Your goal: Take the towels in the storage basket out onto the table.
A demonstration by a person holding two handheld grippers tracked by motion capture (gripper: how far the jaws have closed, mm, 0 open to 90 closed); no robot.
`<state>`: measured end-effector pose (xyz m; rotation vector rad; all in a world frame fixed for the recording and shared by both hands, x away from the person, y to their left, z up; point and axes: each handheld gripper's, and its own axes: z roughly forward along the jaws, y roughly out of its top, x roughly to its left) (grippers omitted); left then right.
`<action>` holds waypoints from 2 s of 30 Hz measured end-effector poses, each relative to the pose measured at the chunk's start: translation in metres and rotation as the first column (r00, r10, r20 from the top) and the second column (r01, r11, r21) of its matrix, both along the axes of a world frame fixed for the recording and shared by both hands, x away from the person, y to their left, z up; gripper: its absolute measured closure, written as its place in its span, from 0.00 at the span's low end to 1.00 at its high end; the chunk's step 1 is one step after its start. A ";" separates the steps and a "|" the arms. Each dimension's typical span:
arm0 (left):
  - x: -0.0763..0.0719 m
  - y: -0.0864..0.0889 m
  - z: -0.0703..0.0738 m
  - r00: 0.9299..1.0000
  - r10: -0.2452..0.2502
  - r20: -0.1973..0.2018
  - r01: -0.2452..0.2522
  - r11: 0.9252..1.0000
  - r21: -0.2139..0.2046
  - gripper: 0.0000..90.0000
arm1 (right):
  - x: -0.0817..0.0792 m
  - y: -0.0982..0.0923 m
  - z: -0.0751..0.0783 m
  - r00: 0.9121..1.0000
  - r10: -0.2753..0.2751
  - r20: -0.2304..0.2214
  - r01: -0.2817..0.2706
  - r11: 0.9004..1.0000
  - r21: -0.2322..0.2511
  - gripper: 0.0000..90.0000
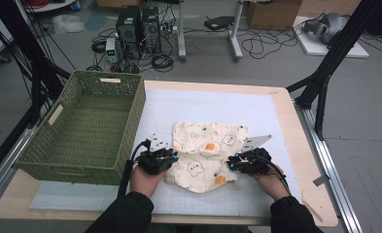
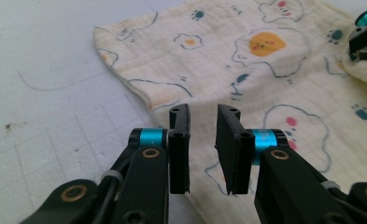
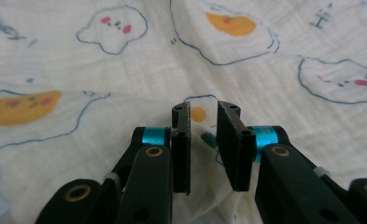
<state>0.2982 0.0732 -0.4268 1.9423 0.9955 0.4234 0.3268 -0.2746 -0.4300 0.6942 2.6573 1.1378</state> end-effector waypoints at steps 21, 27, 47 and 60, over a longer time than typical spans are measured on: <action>-0.033 0.003 -0.013 0.989 -0.126 -0.080 0.131 0.989 0.062 0.86 | -0.067 -0.039 0.000 0.996 0.091 -0.020 -0.089 0.993 0.080 0.84; -0.029 0.003 -0.020 0.989 -0.126 -0.082 0.132 0.988 0.078 0.99 | -0.046 -0.025 -0.008 0.997 0.072 -0.041 -0.071 0.997 0.024 0.95; -0.038 0.003 -0.012 0.987 -0.136 -0.090 0.138 0.990 0.020 0.99 | -0.046 -0.021 0.003 0.978 0.178 -0.105 -0.177 0.984 0.026 0.96; -0.044 0.002 -0.016 0.980 -0.167 -0.112 0.174 0.983 0.058 0.85 | -0.048 -0.043 0.004 0.982 0.147 -0.116 -0.136 0.986 0.095 0.76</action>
